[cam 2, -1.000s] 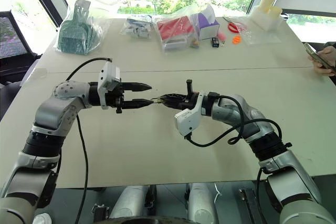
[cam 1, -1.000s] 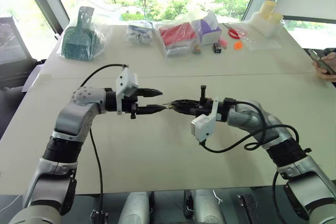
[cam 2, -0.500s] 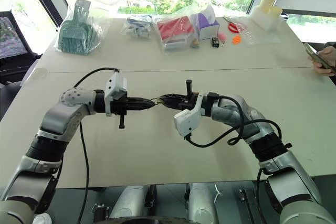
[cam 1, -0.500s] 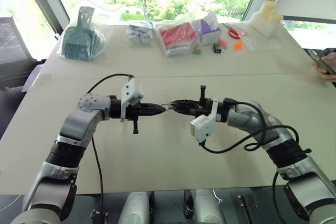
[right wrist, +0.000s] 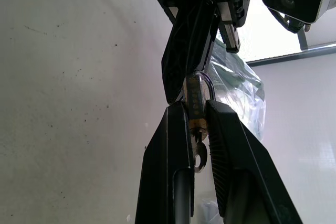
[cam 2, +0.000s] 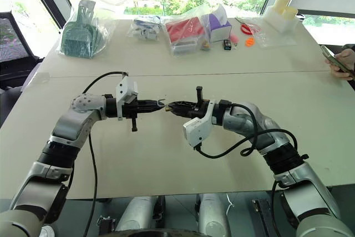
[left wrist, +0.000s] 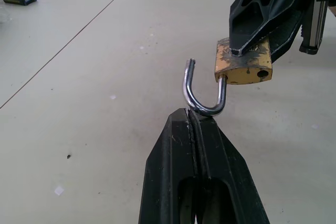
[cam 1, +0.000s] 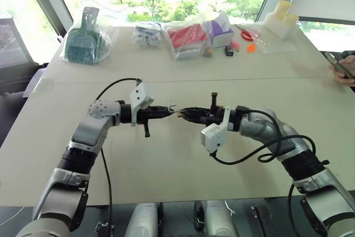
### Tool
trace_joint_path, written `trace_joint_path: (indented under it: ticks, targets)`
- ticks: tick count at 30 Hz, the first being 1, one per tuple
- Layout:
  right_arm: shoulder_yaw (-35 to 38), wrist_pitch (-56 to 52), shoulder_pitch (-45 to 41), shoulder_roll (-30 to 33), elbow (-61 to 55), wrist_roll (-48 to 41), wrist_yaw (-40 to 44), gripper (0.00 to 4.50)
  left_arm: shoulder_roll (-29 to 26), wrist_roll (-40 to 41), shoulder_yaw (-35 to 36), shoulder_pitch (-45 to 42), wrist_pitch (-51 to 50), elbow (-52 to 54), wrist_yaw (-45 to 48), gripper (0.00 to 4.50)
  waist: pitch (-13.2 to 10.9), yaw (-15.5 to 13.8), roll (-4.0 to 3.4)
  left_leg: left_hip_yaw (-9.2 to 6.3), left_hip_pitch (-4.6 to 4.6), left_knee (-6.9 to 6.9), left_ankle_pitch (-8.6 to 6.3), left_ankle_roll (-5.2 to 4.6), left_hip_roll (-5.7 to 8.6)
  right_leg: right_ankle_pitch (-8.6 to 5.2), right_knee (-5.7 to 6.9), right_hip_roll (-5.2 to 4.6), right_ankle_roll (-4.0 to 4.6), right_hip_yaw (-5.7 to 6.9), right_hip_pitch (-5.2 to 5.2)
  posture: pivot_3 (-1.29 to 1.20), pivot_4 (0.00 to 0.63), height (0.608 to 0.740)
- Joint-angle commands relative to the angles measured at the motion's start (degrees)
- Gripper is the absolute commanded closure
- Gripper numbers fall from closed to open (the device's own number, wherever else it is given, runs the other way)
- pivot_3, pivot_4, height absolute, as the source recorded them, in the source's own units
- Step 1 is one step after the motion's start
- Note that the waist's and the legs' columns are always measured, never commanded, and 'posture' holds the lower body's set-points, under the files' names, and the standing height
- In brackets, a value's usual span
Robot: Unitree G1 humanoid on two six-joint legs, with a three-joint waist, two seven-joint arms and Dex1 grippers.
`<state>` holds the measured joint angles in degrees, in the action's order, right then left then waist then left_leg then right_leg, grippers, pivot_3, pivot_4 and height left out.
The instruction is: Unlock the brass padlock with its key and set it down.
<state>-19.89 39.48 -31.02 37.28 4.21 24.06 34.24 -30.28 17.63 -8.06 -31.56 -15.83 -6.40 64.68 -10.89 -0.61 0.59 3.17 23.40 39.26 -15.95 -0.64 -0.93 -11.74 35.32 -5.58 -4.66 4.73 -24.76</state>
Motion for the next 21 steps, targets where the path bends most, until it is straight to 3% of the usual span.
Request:
trace_joint_path:
  ticks: [1, 7, 12, 21]
  targets:
    - [0.8, -1.0, 0.3, 0.1, 0.1, 1.6, -0.9, 4.50, -2.3, 0.3, 2.1, 1.9, -0.5, 3.1, -0.5, 4.48, 0.0, 0.0, 0.00, 0.00, 0.00, 0.00, 0.00, 0.00, 0.00, 0.00, 0.00, 0.00, 0.00, 0.00, 0.00, 0.00, 0.150, 0.740]
    - [-0.4, -6.7, -2.1, -2.3, 8.6, 10.0, -5.8, 4.50, -5.0, 0.6, 3.3, 9.3, -2.2, 8.4, -3.3, 4.48, 0.0, 0.0, -0.01, 0.00, -0.01, 0.00, 0.00, 0.00, -0.01, 0.00, 0.03, 0.00, 0.01, -0.01, -0.01, 0.00, 0.150, 0.740]
    - [-2.2, -7.3, -2.6, -3.4, 12.8, 10.7, -5.2, 4.50, -5.1, 0.7, 3.3, 13.8, -3.8, 14.2, -5.5, 4.48, 0.0, 0.0, -0.01, -0.01, -0.01, 0.00, 0.01, 0.01, -0.01, 0.00, 0.01, -0.02, 0.01, -0.01, 0.00, 0.00, 0.150, 0.740]
    - [-1.5, -8.5, 0.0, -0.2, 9.2, 4.3, 2.0, 0.14, -5.9, 0.2, 3.1, 17.2, -4.1, 17.2, -7.3, 4.50, 0.0, 0.0, -0.03, -0.03, -0.06, -0.01, 0.00, 0.01, -0.02, -0.01, 0.02, -0.02, 0.01, -0.02, 0.06, 0.00, 0.150, 0.740]
